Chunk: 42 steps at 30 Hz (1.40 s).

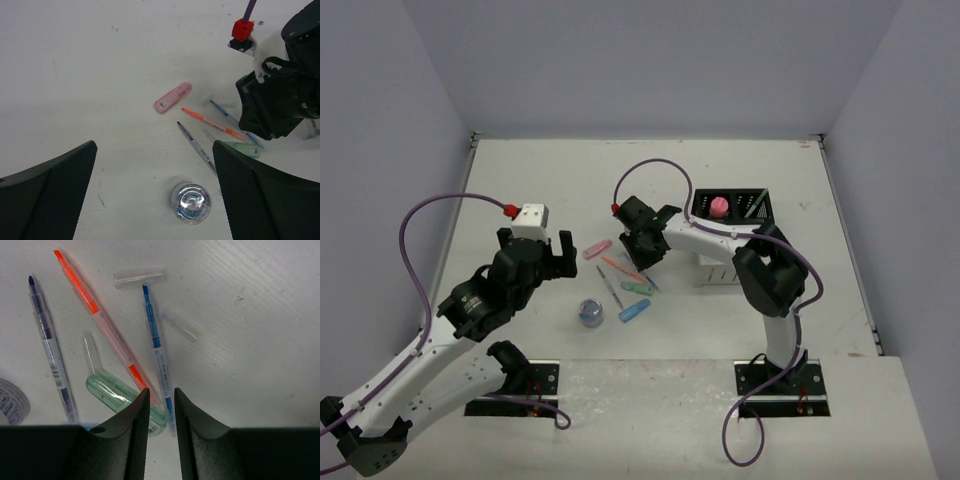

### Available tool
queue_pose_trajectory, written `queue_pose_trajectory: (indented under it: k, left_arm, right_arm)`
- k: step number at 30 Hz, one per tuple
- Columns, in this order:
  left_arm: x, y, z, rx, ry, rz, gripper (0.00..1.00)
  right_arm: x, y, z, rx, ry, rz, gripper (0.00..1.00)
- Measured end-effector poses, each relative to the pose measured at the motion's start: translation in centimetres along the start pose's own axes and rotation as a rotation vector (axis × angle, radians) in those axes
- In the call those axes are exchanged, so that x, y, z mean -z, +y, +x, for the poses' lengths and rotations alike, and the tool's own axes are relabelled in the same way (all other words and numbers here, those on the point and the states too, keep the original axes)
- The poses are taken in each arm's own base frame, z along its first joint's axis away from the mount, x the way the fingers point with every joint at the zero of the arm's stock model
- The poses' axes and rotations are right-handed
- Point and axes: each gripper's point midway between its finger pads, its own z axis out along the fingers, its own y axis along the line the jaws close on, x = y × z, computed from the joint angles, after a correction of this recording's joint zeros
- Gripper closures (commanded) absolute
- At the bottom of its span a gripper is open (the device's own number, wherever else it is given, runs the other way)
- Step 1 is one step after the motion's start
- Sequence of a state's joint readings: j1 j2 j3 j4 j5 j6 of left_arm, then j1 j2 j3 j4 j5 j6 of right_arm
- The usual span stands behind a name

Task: Sort the stationery into containers
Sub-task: Pick up the pen from the center of the board.

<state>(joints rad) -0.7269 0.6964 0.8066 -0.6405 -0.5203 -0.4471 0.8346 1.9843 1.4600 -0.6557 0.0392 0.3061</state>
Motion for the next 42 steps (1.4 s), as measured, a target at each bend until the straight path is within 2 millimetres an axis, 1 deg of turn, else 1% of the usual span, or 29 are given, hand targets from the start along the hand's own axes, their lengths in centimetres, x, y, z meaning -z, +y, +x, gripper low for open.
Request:
queue_pose_trajectory:
  k: [6, 15, 19, 20, 21, 23, 25, 30, 33, 35, 37, 39, 42]
  left_arm:
    - [0.3, -0.3, -0.4, 0.008, -0.016, 0.025, 0.0]
    - [0.4, -0.5, -0.6, 0.007, -0.023, 0.04, 0.0]
    - [0.4, -0.6, -0.5, 0.004, -0.022, 0.047, 0.0]
    - [0.4, -0.6, -0.6, 0.004, -0.022, 0.048, 0.0]
    - [0.4, -0.6, -0.6, 0.004, -0.023, 0.049, 0.0]
    - [0.5, -0.6, -0.6, 0.003, -0.024, 0.05, 0.0]
    - [0.5, -0.6, -0.6, 0.004, -0.026, 0.051, 0.0]
    - [0.7, -0.6, -0.8, 0.008, -0.034, 0.054, 0.0]
    - [0.7, -0.6, -0.8, 0.008, -0.034, 0.054, 0.0]
    - [0.5, -0.6, -0.7, 0.006, -0.027, 0.051, 0.0]
    - [0.2, -0.7, -0.4, 0.005, -0.014, 0.045, 0.0]
    - [-0.2, -0.9, -0.1, 0.01, 0.006, 0.037, 0.0]
    - [-1.0, -1.3, 0.5, 0.012, 0.043, 0.022, 0.0]
  right_arm:
    - [-1.2, 0.1, 0.3, 0.003, 0.024, 0.004, 0.76]
    - [-2.4, -0.3, 0.5, 0.005, 0.038, 0.034, 0.76]
    - [-2.5, -0.3, 0.3, 0.005, 0.034, 0.038, 0.77]
    - [-2.5, -0.3, 0.3, 0.006, 0.034, 0.039, 0.78]
    - [-2.5, -0.3, 0.3, 0.007, 0.033, 0.041, 0.82]
    - [-2.5, -0.2, 0.3, 0.012, 0.031, 0.045, 0.86]
    - [-2.5, -0.1, 0.4, 0.019, 0.029, 0.049, 0.94]
    - [-2.4, 0.4, 0.5, 0.035, 0.025, 0.056, 0.96]
    - [-2.3, 0.7, 0.7, 0.044, 0.025, 0.058, 1.0]
    - [-1.9, 0.7, 0.7, 0.047, 0.017, 0.062, 1.0]
    - [-1.0, 0.7, 0.5, 0.048, 0.004, 0.062, 1.0]
    - [0.4, 0.8, 0.0, 0.046, -0.026, 0.053, 1.0]
    - [3.2, 1.0, -1.2, 0.04, -0.096, 0.034, 1.0]
